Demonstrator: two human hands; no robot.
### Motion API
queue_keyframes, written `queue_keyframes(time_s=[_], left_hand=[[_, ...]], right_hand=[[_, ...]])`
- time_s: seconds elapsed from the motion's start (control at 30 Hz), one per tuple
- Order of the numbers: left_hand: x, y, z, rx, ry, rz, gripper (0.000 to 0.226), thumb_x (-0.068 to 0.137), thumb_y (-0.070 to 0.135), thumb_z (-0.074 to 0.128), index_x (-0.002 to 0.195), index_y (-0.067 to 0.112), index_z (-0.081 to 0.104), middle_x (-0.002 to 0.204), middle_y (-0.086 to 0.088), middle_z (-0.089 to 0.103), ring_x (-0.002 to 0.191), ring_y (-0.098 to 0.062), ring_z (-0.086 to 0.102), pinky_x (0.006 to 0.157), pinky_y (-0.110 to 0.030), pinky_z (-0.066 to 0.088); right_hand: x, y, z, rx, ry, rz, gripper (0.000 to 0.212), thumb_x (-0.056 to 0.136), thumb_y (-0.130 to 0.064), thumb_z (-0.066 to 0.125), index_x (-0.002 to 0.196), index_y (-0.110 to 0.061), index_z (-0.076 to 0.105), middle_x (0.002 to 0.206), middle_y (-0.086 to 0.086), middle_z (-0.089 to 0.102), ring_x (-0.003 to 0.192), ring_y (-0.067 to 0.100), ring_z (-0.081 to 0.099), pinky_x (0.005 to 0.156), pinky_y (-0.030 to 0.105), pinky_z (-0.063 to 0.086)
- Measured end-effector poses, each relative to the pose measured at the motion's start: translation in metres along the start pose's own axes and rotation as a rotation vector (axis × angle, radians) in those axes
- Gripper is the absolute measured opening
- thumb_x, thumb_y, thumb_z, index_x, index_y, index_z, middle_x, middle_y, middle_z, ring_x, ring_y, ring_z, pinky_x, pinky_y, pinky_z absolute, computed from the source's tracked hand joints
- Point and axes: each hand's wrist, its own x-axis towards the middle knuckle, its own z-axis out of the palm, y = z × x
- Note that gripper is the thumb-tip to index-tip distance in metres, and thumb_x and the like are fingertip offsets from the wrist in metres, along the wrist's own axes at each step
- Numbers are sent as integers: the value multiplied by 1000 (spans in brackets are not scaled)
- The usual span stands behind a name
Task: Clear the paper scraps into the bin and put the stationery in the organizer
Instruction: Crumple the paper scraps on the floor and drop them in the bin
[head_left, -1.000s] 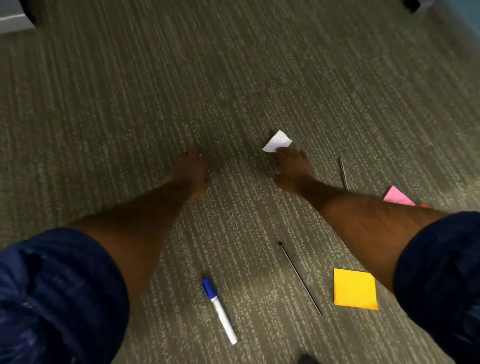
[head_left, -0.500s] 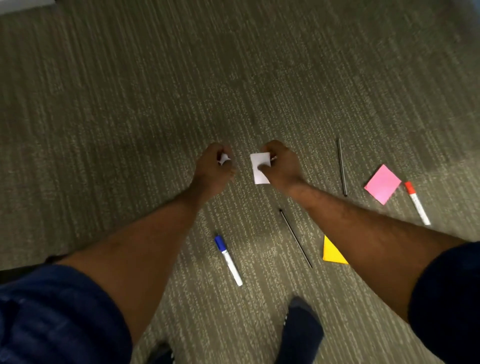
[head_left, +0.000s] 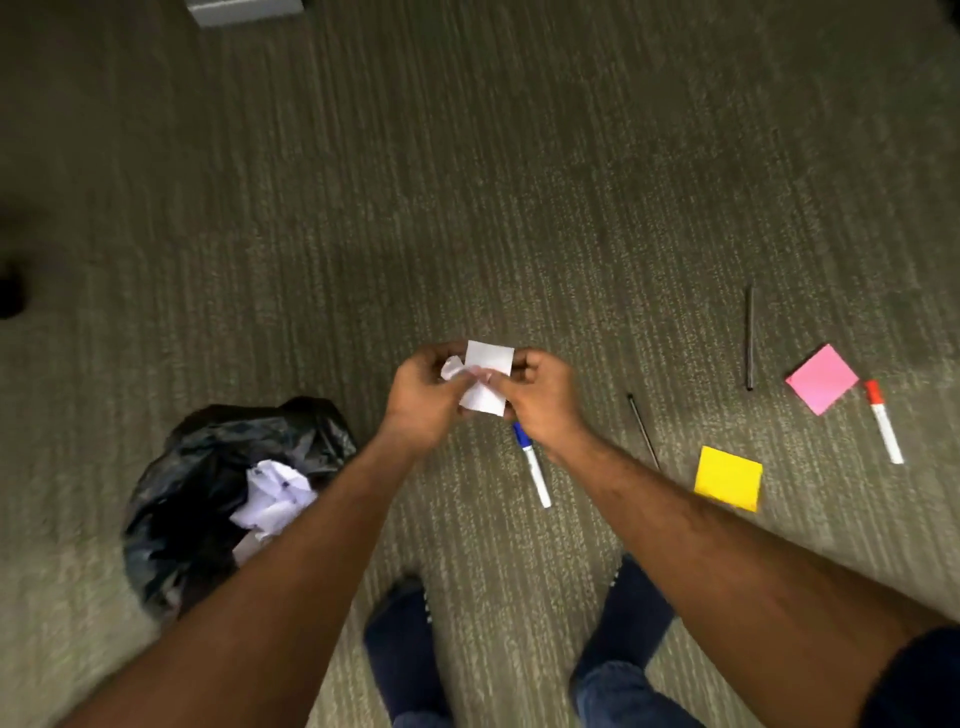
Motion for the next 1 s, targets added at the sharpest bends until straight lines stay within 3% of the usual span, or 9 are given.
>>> queue_keyframes(time_s=[0.07, 0.17, 0.33, 0.47, 0.57, 0.67, 0.8, 0.93, 1.0], left_hand=[[-25, -5, -28, 19, -13, 44, 38, 87, -10, 59, 121, 6, 55, 103, -12, 67, 86, -22, 67, 70, -35, 61], [-63, -19, -76, -40, 86, 28, 38, 88, -14, 54, 117, 10, 56, 94, -8, 67, 74, -13, 67, 58, -23, 59], [-118, -51, -152, -2, 221, -15, 35, 89, -11, 57, 118, 9, 58, 94, -6, 69, 71, -7, 71, 59, -21, 58], [-137, -71, -193, 96, 313, -34, 39, 89, -1, 62, 124, 16, 56, 106, -12, 71, 85, -16, 72, 76, -37, 60], [-144, -80, -209, 303, 349, 2, 60, 85, 13, 71, 138, 17, 45, 127, -2, 61, 111, -19, 62, 98, -41, 50], [-150, -83, -214, 431, 370, 98, 71, 81, 21, 76, 142, 14, 40, 133, 6, 50, 121, -14, 53, 101, -36, 47], [-152, -84, -207, 441, 312, 156, 72, 78, 25, 79, 139, 15, 42, 134, 1, 49, 122, -18, 53, 102, -43, 47], [-147, -78, -181, 505, 216, 284, 67, 75, 41, 77, 132, 29, 44, 131, 5, 43, 119, 3, 44, 93, -11, 44], [-143, -70, -164, 495, 144, 303, 65, 74, 51, 72, 130, 38, 42, 126, 15, 40, 120, 9, 40, 88, -13, 45]], right_hand=[[-19, 0, 27, -23, -62, -15, 15, 80, -8, 76, 90, -2, 66, 65, 2, 67, 42, 3, 58, 37, 17, 41], [-50, 5, 65, -43, -223, 8, 11, 82, -11, 73, 85, -8, 63, 57, -1, 63, 34, 7, 51, 33, 18, 36], [-95, 13, 132, -118, -366, 32, 13, 84, -9, 70, 92, -12, 61, 82, 9, 69, 61, 16, 66, 43, 25, 50], [-117, 15, 169, -219, -434, 36, 25, 83, -14, 71, 105, -8, 61, 96, 15, 70, 84, 30, 70, 67, 50, 60], [-122, 11, 176, -529, -487, -124, 43, 80, -26, 73, 119, -13, 58, 100, 7, 69, 91, 26, 67, 82, 44, 56], [-123, 7, 170, -862, -514, -326, 57, 81, -32, 69, 132, -17, 49, 124, 5, 60, 112, 24, 58, 91, 37, 51], [-130, 5, 151, -883, -512, -355, 53, 83, -31, 66, 132, -18, 50, 129, 2, 49, 119, 21, 51, 96, 39, 48], [-137, 1, 120, -802, -408, -296, 42, 83, -29, 67, 122, -23, 55, 123, -2, 49, 111, 18, 56, 92, 36, 50], [-141, 0, 103, -764, -353, -279, 41, 82, -28, 67, 121, -23, 56, 122, -3, 50, 113, 16, 55, 95, 35, 49]])
